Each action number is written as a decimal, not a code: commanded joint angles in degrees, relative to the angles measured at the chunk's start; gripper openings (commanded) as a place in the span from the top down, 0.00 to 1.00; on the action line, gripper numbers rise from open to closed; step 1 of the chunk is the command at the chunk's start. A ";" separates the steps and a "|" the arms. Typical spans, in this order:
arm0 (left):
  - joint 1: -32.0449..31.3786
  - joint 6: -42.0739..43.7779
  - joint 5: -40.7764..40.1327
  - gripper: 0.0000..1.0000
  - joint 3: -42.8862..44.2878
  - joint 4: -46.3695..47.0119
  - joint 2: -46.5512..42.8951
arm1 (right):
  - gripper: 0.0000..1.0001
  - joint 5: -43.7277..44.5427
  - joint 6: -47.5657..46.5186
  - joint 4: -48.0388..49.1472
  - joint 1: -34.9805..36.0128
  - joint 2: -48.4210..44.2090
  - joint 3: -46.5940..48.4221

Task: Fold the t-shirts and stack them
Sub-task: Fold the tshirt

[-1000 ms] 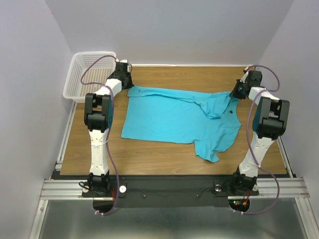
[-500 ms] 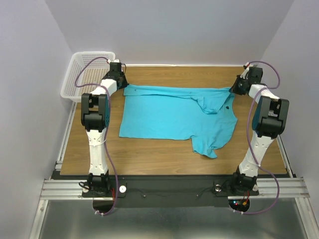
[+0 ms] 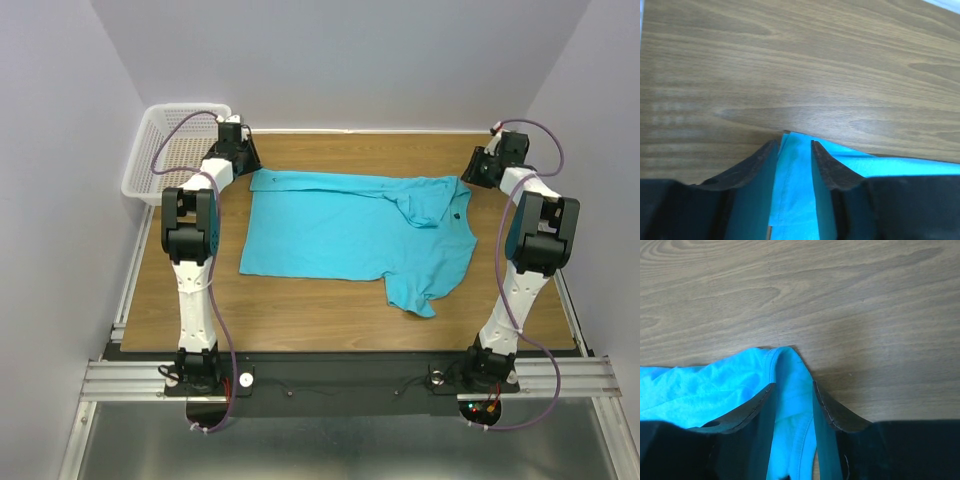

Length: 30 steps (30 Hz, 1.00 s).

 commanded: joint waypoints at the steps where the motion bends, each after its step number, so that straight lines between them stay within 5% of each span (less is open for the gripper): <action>1: 0.38 0.31 4.34 0.52 1.82 4.29 -6.60 | 0.59 -2.29 -3.25 2.83 -0.28 -4.12 1.47; 5: 0.38 0.75 7.59 0.40 1.29 6.67 -8.27 | 0.56 -18.36 -12.55 1.95 -0.37 -7.47 -2.84; 10: 0.38 1.37 8.74 0.40 -2.04 8.34 -12.22 | 0.54 -31.92 -14.68 -0.42 0.07 -9.93 -8.99; 22: 0.29 -0.73 9.27 0.42 -23.74 14.57 -24.44 | 0.56 -15.76 -5.37 -2.35 0.16 -9.94 -11.11; 30: 0.38 -1.97 11.64 0.42 -24.99 17.92 -20.32 | 0.57 -16.11 -1.85 -2.71 0.25 -4.75 -8.65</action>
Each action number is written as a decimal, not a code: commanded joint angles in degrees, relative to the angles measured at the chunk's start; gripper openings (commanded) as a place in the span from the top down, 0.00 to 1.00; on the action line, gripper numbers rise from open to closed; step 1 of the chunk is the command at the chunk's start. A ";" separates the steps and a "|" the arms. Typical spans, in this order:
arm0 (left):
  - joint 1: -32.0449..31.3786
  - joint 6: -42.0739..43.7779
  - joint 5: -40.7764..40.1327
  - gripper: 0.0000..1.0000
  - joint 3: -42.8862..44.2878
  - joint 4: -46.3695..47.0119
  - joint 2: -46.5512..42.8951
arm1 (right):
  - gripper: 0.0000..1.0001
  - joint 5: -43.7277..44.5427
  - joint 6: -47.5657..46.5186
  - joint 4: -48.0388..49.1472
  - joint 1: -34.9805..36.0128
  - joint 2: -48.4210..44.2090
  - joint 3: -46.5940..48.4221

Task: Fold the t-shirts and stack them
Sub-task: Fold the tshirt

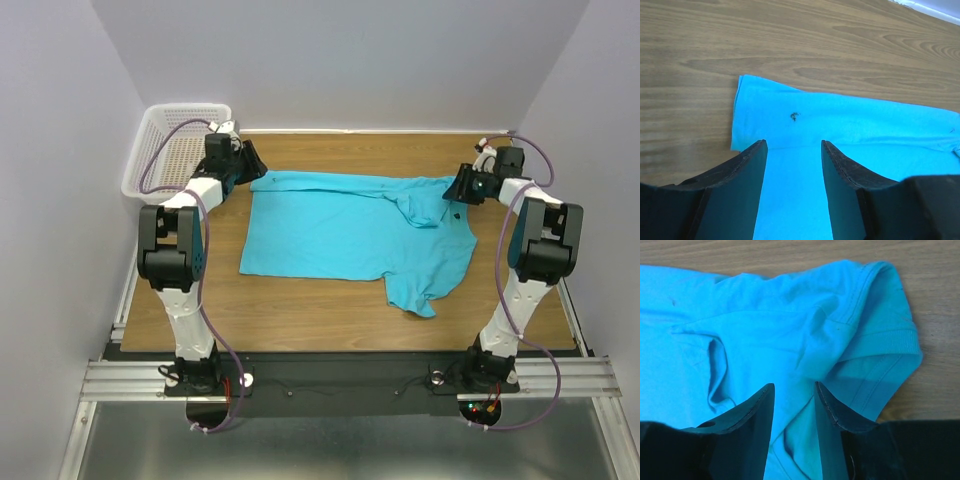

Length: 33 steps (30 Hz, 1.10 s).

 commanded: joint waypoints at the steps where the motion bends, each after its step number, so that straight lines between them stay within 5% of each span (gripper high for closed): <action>1: 0.25 -0.77 1.87 0.42 1.11 4.77 1.08 | 0.57 1.12 2.48 0.16 0.03 2.29 2.46; 17: 0.34 -0.16 2.13 0.43 2.96 3.54 6.36 | 0.62 2.61 3.70 0.24 0.03 4.22 4.04; 33: 0.43 0.81 -0.15 0.43 4.71 0.72 10.23 | 0.94 0.59 4.15 0.33 0.03 4.31 5.10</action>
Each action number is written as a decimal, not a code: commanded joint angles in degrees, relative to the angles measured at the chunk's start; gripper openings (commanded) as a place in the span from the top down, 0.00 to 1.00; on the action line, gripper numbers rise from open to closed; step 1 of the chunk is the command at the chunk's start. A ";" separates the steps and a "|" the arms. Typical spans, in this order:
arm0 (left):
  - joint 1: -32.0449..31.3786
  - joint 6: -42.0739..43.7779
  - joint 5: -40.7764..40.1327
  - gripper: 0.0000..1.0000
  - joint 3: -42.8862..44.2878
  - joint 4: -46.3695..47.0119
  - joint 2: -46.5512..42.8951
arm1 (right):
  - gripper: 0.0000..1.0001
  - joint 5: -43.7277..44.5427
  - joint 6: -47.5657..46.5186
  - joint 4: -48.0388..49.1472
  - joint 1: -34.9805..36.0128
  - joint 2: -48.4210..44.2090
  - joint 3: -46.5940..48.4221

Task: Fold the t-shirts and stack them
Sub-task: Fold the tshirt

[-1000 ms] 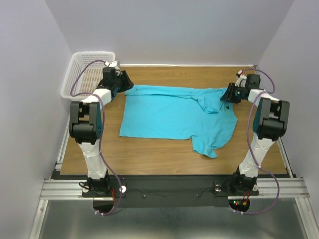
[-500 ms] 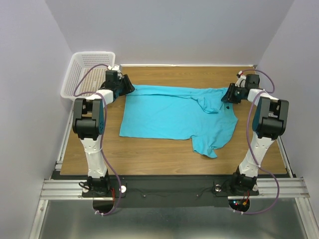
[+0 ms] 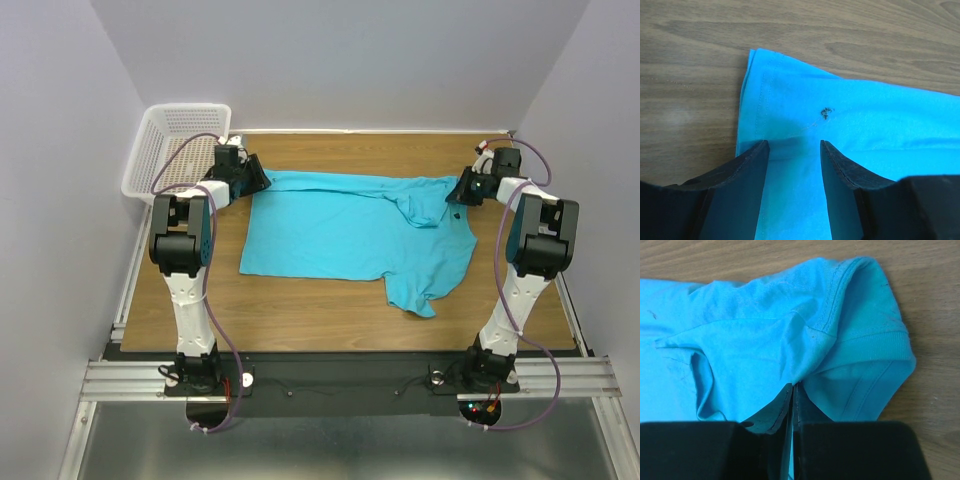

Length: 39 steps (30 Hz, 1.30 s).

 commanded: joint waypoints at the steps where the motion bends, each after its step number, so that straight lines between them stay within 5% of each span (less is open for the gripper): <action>1: 0.43 1.10 -1.02 0.43 2.33 -0.37 0.28 | 0.97 -1.55 0.26 0.90 -0.06 -0.19 2.45; 31: 1.13 0.22 -4.02 0.43 6.20 -5.38 3.01 | 0.99 12.00 -4.31 1.25 -0.50 -6.26 -1.77; 32: 1.13 0.31 -3.67 0.43 6.28 -5.29 3.01 | 0.83 10.85 -6.23 1.34 -0.50 -6.43 -2.03; 35: 1.13 0.57 -2.96 0.43 6.63 -5.29 3.27 | 0.56 6.55 -8.35 1.34 -0.50 -9.06 -2.82; 39: 1.13 0.75 -2.43 0.43 6.81 -5.29 3.36 | 0.51 2.24 -10.20 1.25 -0.50 -12.66 -3.70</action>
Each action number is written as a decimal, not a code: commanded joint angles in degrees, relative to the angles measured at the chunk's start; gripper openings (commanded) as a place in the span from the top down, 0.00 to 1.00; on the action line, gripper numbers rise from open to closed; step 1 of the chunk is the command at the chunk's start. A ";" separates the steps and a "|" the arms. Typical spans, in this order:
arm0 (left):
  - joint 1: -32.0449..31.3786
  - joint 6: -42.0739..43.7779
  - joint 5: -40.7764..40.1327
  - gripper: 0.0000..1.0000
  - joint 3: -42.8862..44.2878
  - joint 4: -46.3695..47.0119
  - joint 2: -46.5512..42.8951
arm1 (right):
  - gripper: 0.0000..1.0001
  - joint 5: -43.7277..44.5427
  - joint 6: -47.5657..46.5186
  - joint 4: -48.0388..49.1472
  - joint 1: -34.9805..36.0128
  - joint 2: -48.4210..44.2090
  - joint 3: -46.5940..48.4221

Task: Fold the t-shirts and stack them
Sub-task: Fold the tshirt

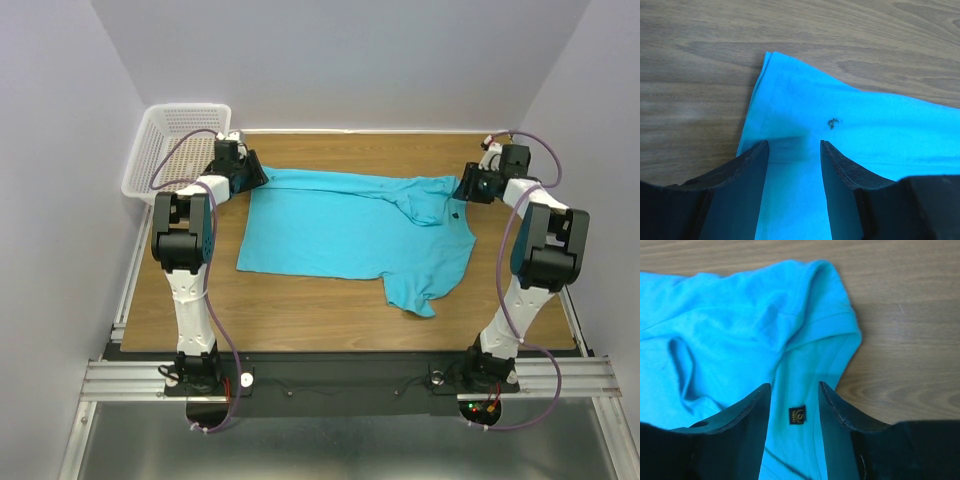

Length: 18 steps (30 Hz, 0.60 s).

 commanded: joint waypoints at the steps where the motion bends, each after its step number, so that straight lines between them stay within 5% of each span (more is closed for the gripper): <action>1: 0.74 0.88 -0.18 0.43 1.70 -1.82 0.65 | 0.51 -7.38 -3.64 1.54 -0.28 -6.92 -0.42; 7: 0.74 1.05 0.08 0.43 1.61 -1.82 0.65 | 0.52 -22.86 -9.61 -5.82 1.21 -6.93 -0.78; 18: 0.74 1.32 0.70 0.43 1.61 -1.91 0.65 | 0.51 -18.22 -13.40 -10.24 9.56 -0.08 4.76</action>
